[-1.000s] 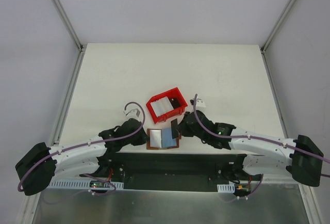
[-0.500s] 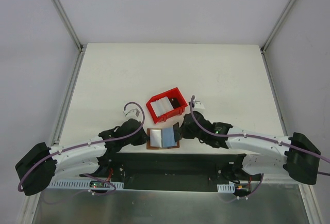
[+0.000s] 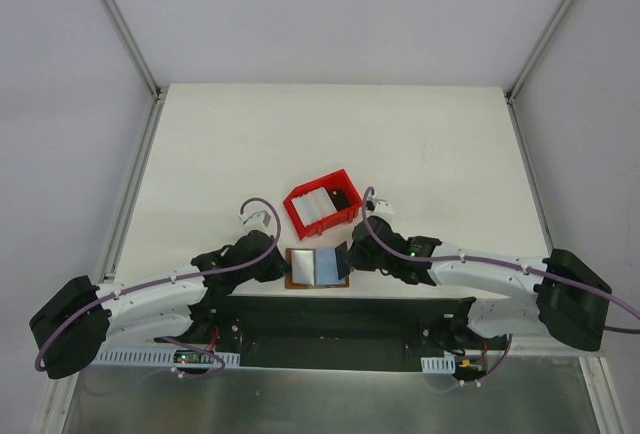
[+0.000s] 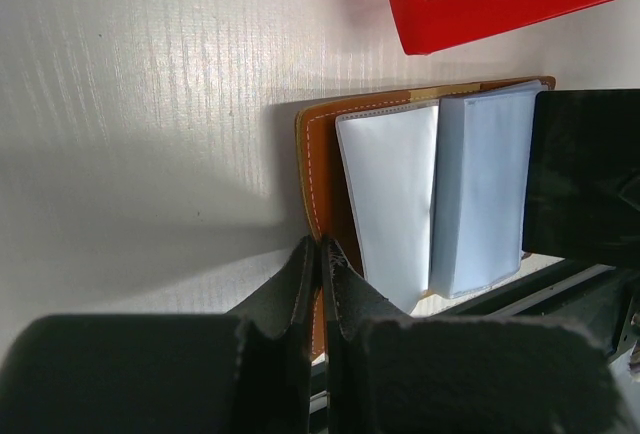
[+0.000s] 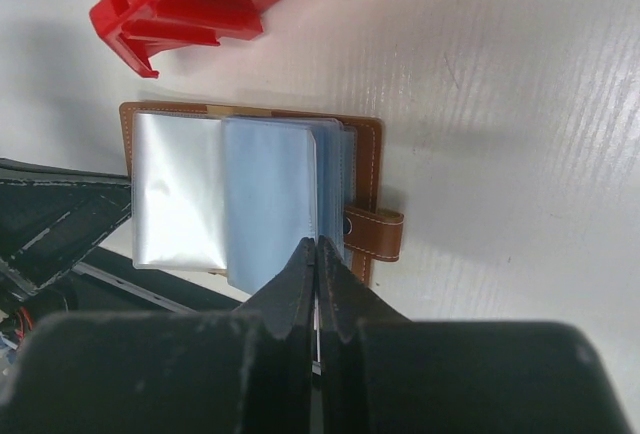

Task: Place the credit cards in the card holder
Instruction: Turn over the card slot in the card holder.

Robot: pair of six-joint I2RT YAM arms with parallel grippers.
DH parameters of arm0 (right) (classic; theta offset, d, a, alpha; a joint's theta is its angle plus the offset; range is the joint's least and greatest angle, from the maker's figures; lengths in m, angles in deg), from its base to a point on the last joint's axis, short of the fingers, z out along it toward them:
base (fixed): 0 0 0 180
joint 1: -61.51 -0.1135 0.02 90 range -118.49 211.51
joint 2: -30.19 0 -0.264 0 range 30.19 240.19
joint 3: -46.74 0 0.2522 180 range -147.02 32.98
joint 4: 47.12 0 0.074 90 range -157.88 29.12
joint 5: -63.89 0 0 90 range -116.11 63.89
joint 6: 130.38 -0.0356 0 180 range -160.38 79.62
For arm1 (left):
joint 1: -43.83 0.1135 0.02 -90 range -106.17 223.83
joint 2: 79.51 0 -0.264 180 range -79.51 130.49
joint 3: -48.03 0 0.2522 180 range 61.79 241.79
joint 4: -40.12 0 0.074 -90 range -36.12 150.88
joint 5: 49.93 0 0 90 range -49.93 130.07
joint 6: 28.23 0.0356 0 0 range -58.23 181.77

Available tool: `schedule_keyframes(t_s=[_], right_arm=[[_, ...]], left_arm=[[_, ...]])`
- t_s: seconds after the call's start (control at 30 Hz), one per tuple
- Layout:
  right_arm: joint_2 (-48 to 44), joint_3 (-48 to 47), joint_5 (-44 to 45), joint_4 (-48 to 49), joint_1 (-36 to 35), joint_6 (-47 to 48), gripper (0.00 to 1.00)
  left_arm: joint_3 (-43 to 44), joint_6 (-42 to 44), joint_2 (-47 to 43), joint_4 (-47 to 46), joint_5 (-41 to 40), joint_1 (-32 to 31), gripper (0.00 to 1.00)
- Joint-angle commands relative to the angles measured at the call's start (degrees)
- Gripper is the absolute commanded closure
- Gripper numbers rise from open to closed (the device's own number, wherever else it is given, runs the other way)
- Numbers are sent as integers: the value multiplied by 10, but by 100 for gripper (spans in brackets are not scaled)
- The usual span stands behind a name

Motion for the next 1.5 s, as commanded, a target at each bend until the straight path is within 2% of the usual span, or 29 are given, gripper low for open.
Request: schedule_keyframes(t_s=[0.0,0.27,0.6,0.9,1.1,1.2,1.27,1.47], right_arm=[[17,10,-10,20,6,-26,100],[41,42,-45,95,19,-59,100],[57,22,-100,219,17,-20,100],[63,2,-144,250,13,2,100],[-8,31,-116,263,12,19,100],[-49,37,-75,215,15,17,100],[-54,40,-62,174,19,15,100],[-26,73,-72,214,19,-8,100]], left_arm=[[-9,-2,8,-2,-12,-3,100],[-13,-2,31,-25,-2,-3,100],[-24,-11,62,-59,8,-3,100],[-32,-17,67,-72,20,-3,100],[-48,-33,68,-77,24,-3,100],[-51,-39,82,-81,27,-2,100],[-54,-43,91,-90,28,-3,100],[-64,-48,103,-114,34,-2,100]])
